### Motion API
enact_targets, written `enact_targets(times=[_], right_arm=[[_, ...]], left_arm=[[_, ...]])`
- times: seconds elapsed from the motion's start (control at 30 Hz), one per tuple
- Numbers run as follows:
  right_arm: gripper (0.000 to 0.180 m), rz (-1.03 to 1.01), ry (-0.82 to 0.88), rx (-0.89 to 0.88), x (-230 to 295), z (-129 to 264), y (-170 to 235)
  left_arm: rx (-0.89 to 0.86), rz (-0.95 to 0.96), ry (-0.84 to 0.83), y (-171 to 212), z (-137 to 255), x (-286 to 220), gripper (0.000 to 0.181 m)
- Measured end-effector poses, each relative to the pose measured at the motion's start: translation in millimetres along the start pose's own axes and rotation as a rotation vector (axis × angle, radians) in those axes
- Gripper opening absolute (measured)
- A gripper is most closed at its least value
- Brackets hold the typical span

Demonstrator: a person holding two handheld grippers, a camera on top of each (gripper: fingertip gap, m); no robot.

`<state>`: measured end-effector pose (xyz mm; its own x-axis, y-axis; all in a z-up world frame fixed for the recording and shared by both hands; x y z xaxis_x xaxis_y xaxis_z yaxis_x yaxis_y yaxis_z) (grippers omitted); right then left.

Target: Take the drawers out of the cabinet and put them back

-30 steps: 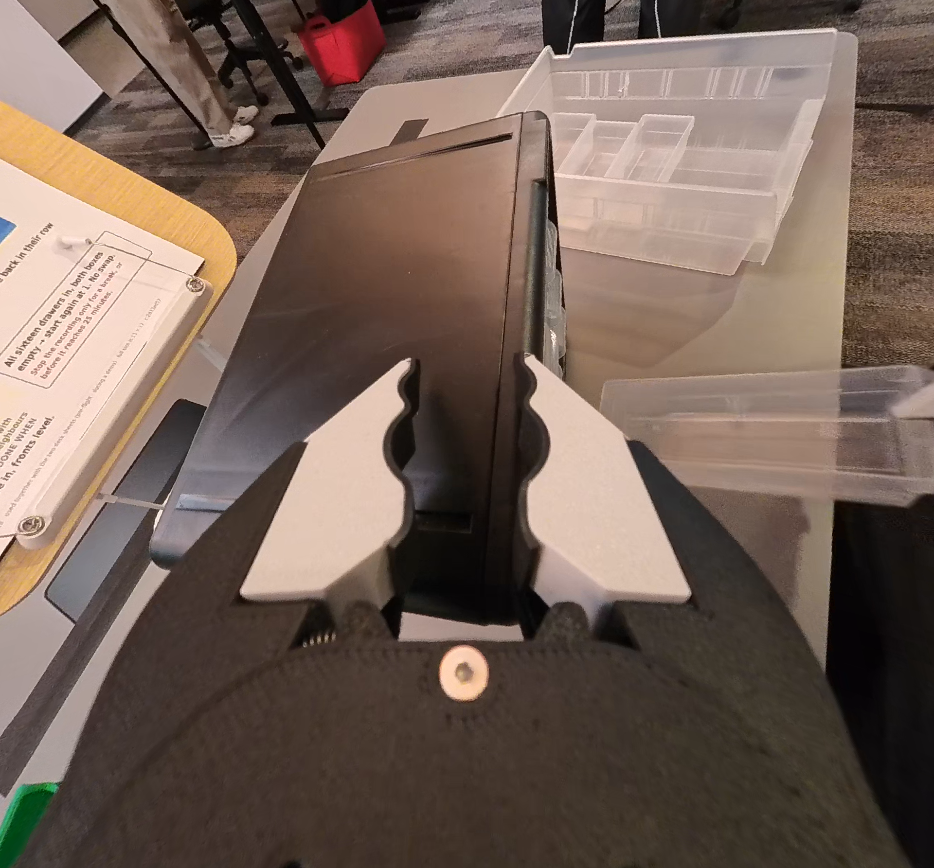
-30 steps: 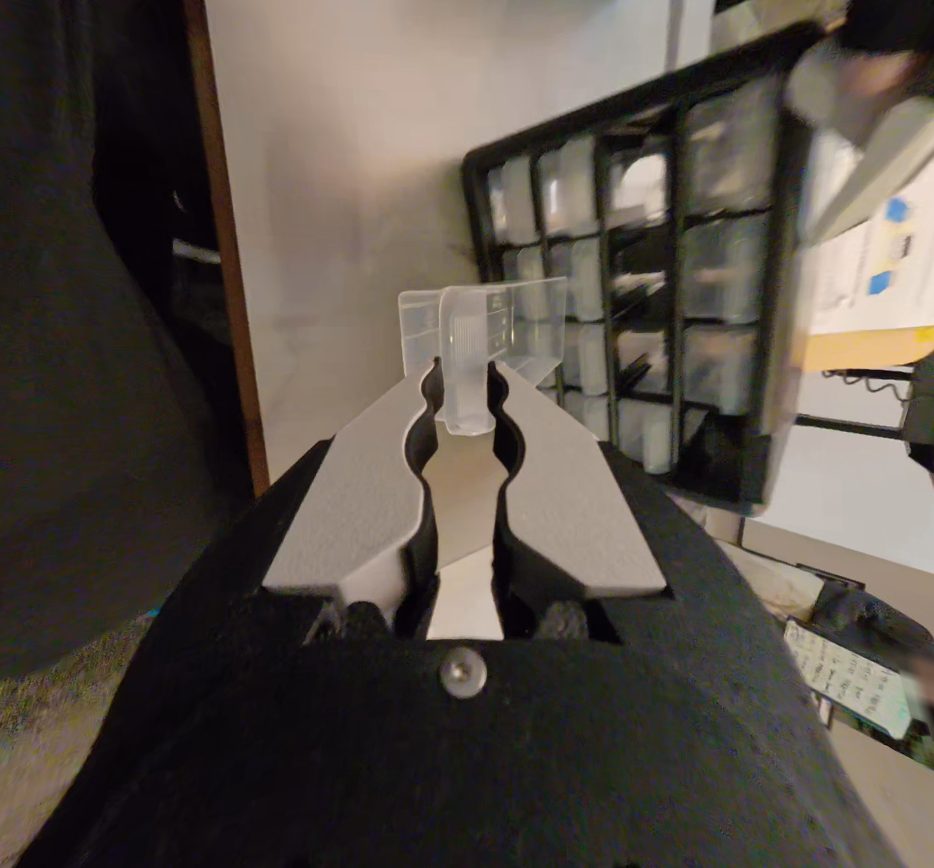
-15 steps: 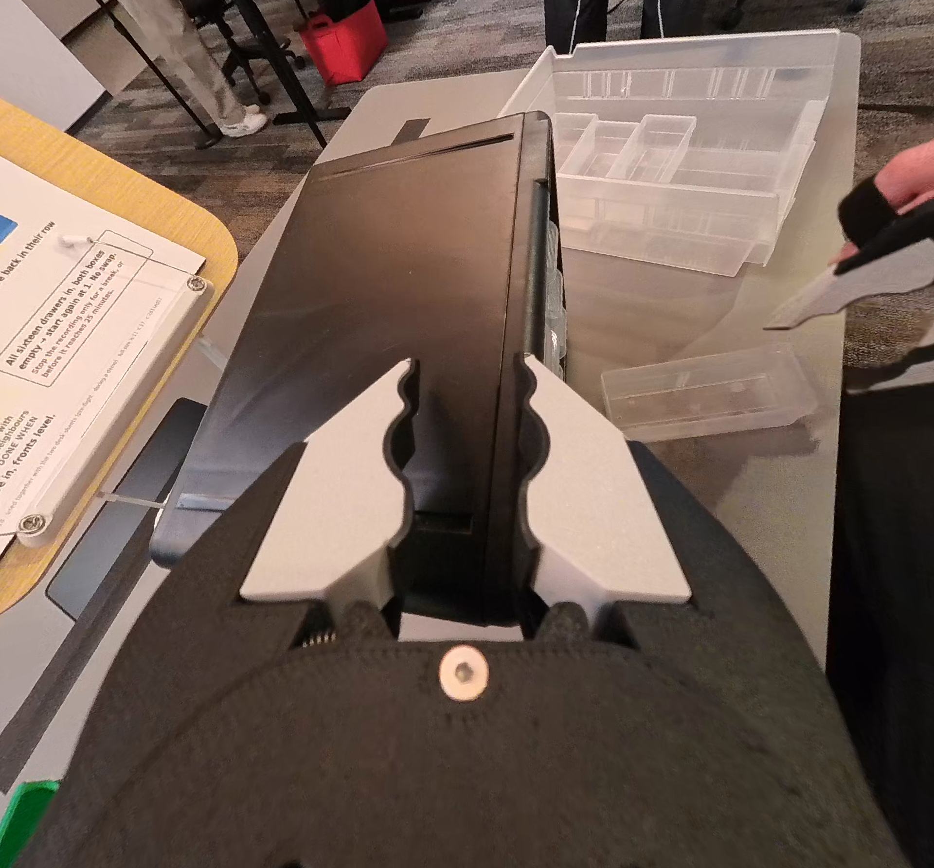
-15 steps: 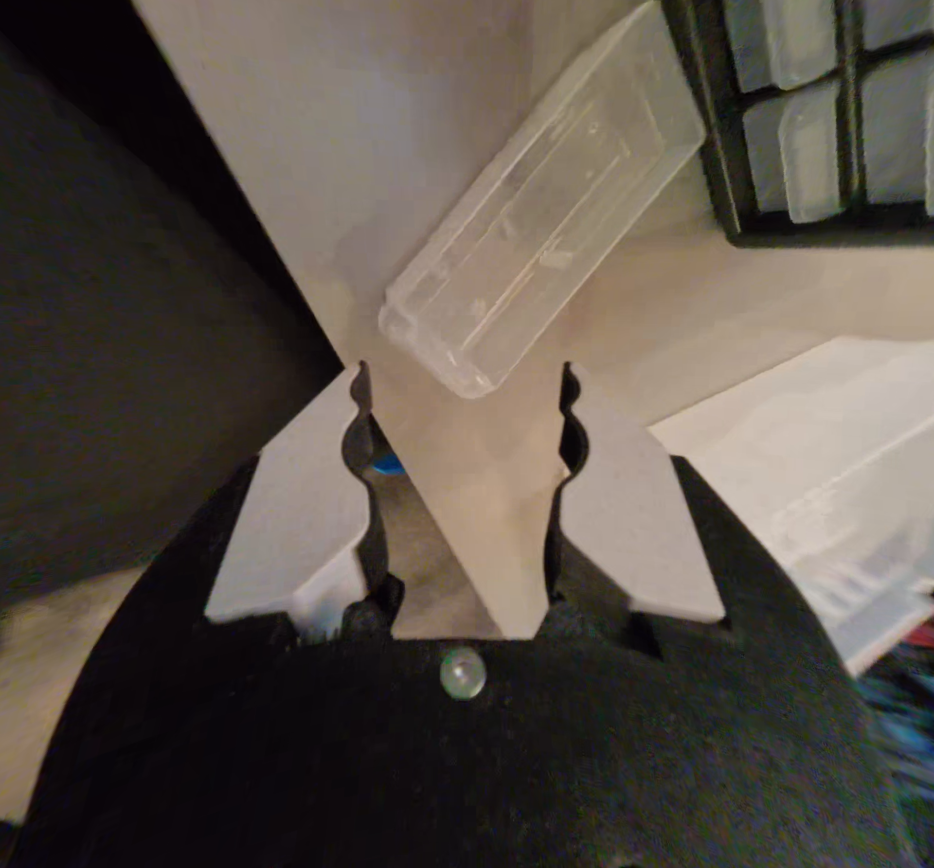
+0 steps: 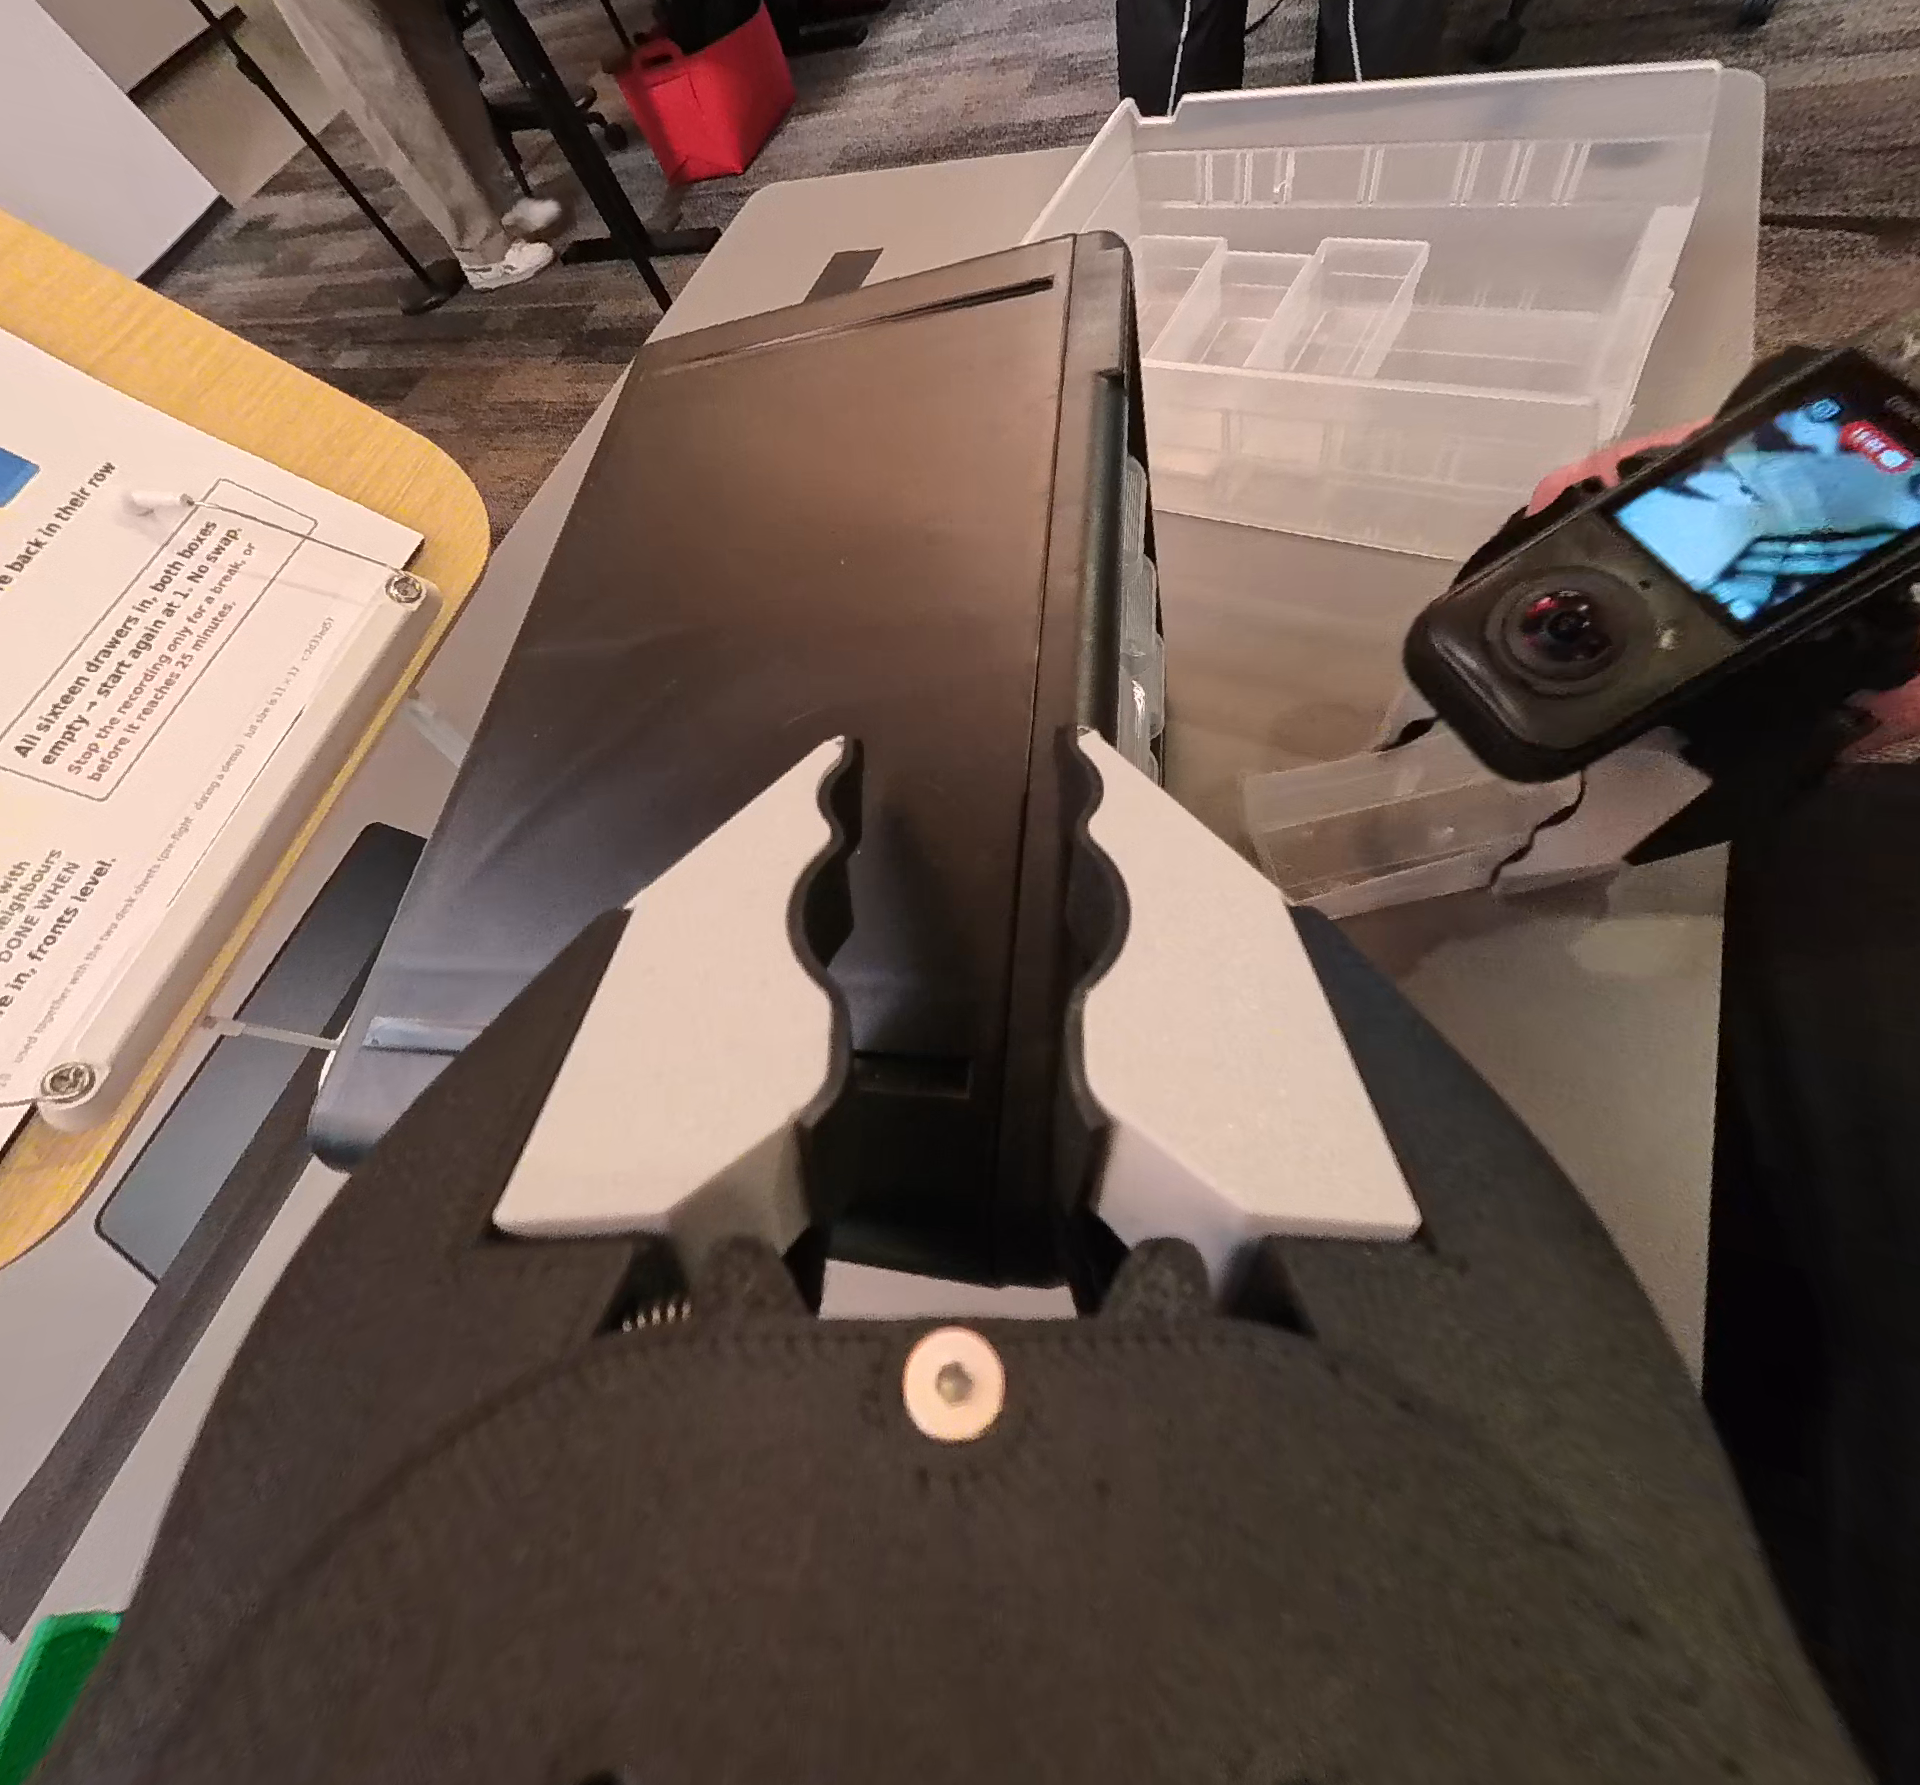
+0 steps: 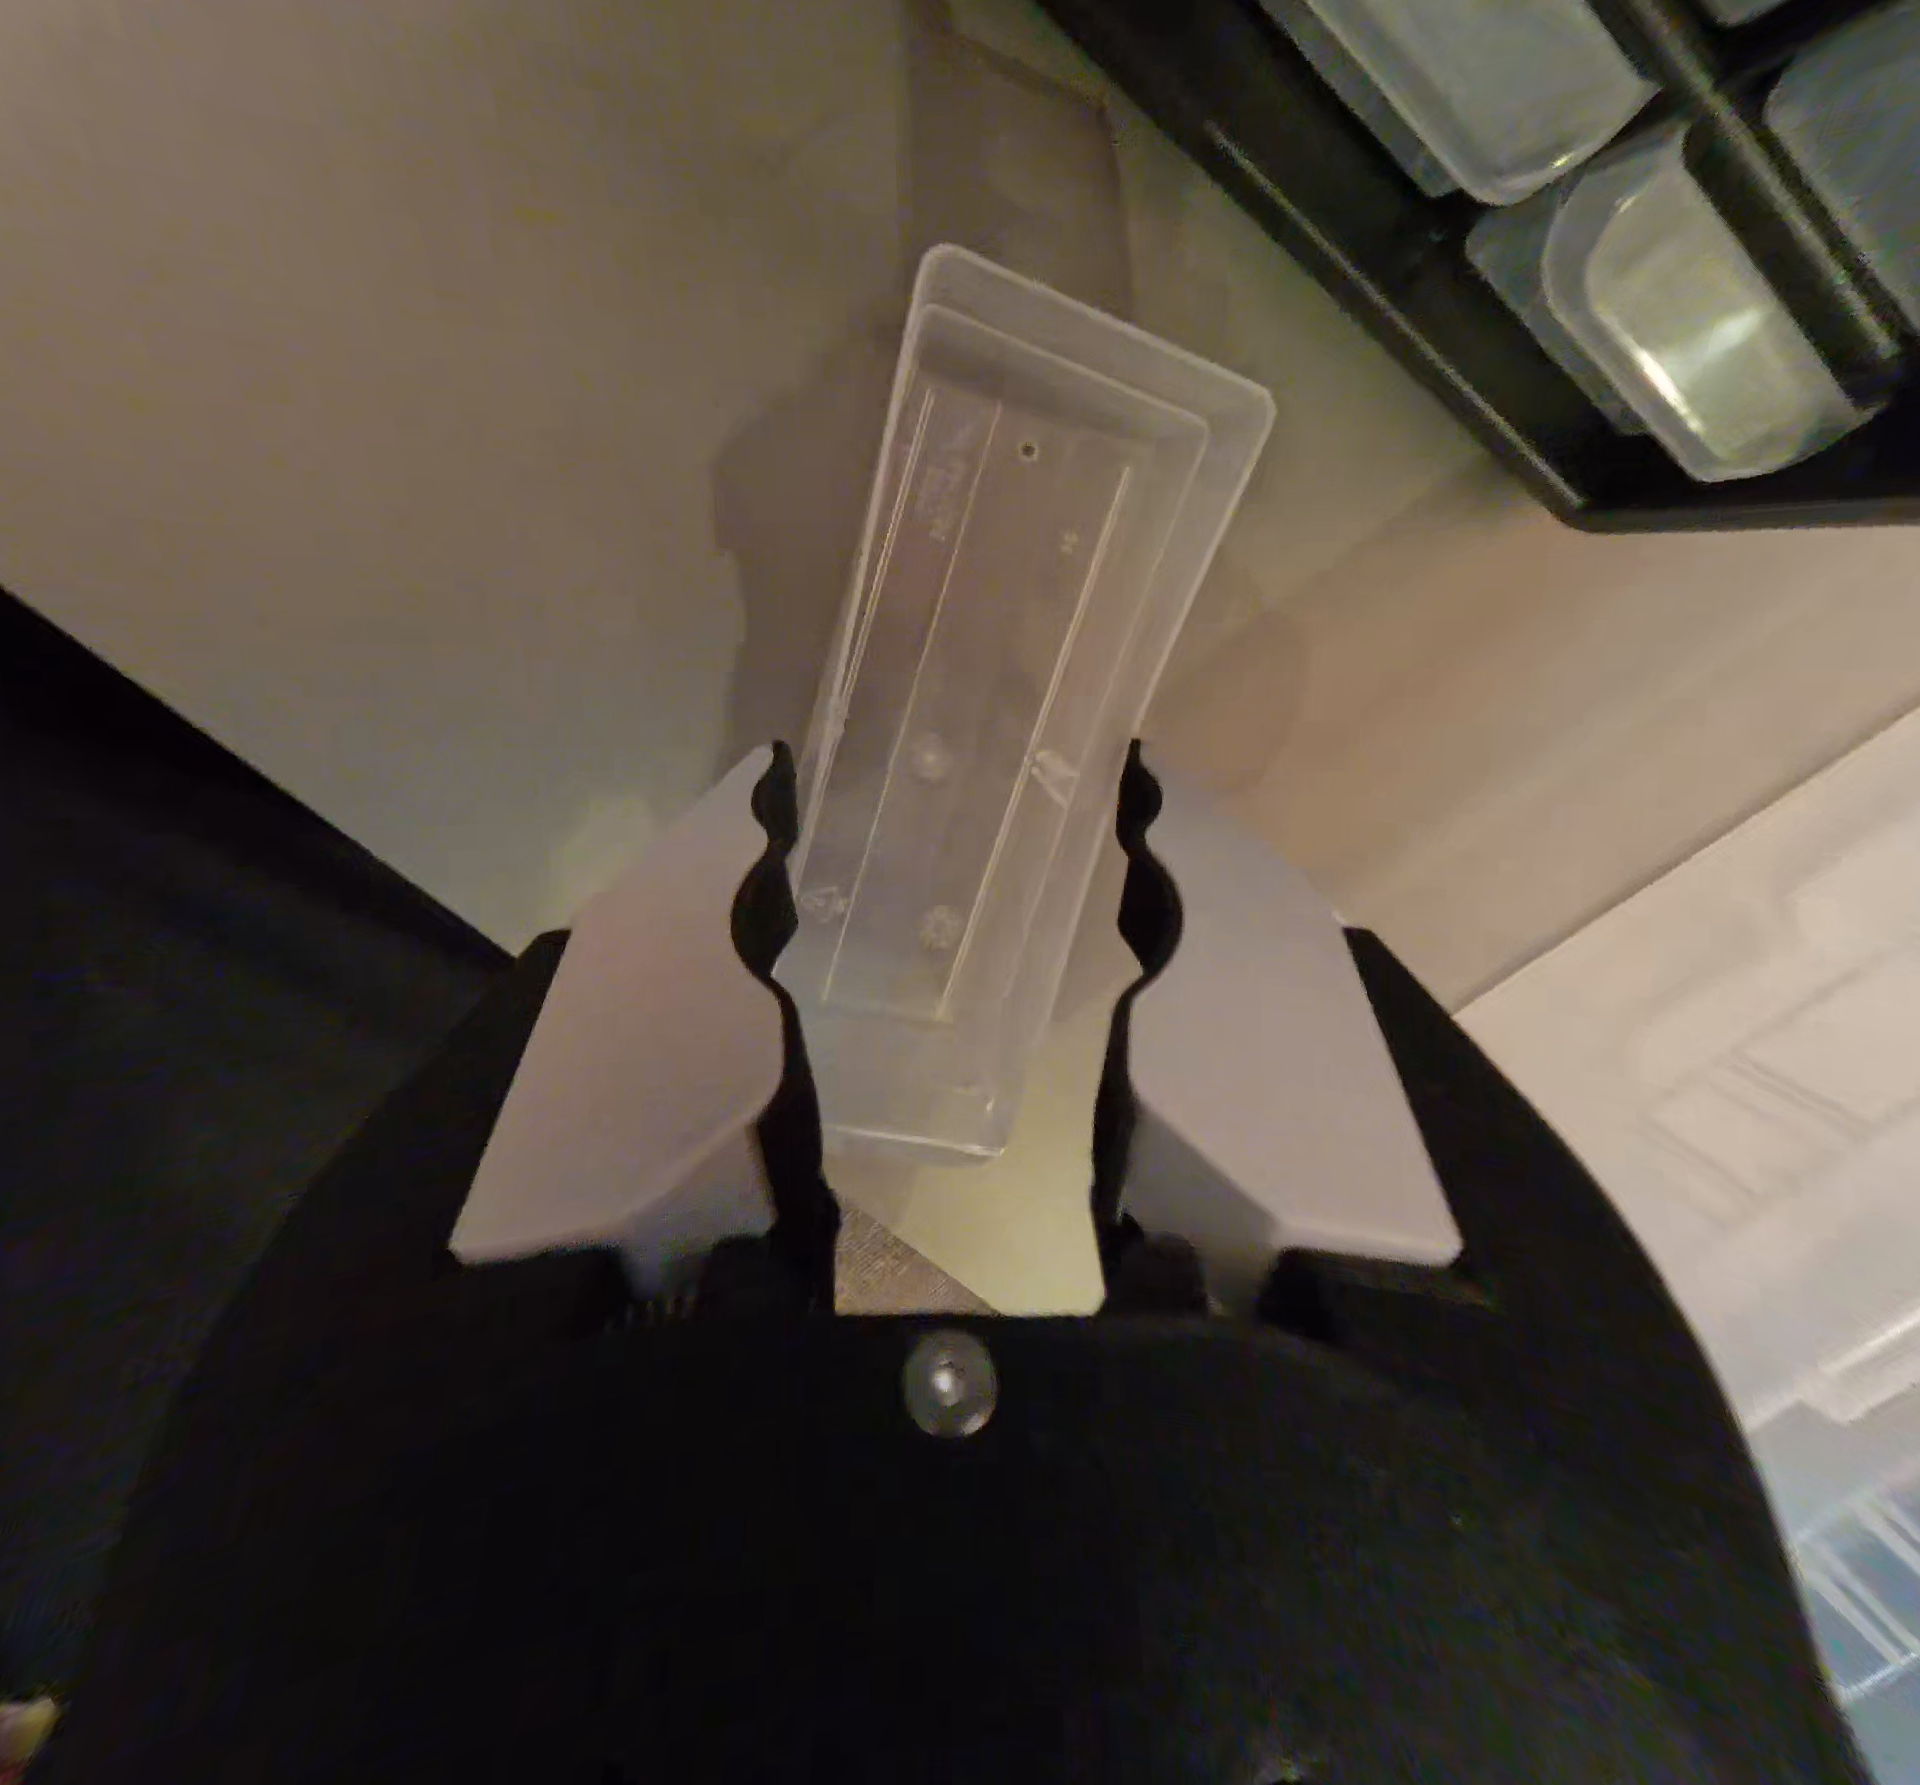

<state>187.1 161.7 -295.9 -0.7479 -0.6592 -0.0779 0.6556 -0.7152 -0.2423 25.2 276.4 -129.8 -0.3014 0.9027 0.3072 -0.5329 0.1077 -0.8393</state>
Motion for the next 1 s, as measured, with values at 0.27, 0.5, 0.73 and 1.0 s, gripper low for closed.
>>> enact_targets(times=[0.27,0.5,0.73,1.0], right_arm=[[0.059,0.249,0.119,-0.123,-37,94,27],[0.058,0.31,0.393,0.166,-143,137,116],[0.057,0.416,0.193,0.293,-166,82,160],[0.063,0.517,0.157,0.365,-173,45,154]], left_arm=[[-0.001,0.0,0.0,0,0,0,0.036],[0.002,0.002,-0.003,0,0,0,0.036],[0.002,0.005,-0.007,-1,-1,0,0.037],[0.002,0.006,-0.009,-1,-1,0,0.037]])
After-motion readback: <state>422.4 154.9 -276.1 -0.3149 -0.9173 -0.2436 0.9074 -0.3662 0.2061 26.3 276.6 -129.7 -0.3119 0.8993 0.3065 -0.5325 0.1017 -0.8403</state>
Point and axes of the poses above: each gripper's, where its closed fingertips meet, z back along the fingers, y out of its underside, x = y × z across the jaws, the point moved 8 cm from there along z, back along the fingers, and after that the axes turned 5 degrees about -y, right-handed, at the moved point
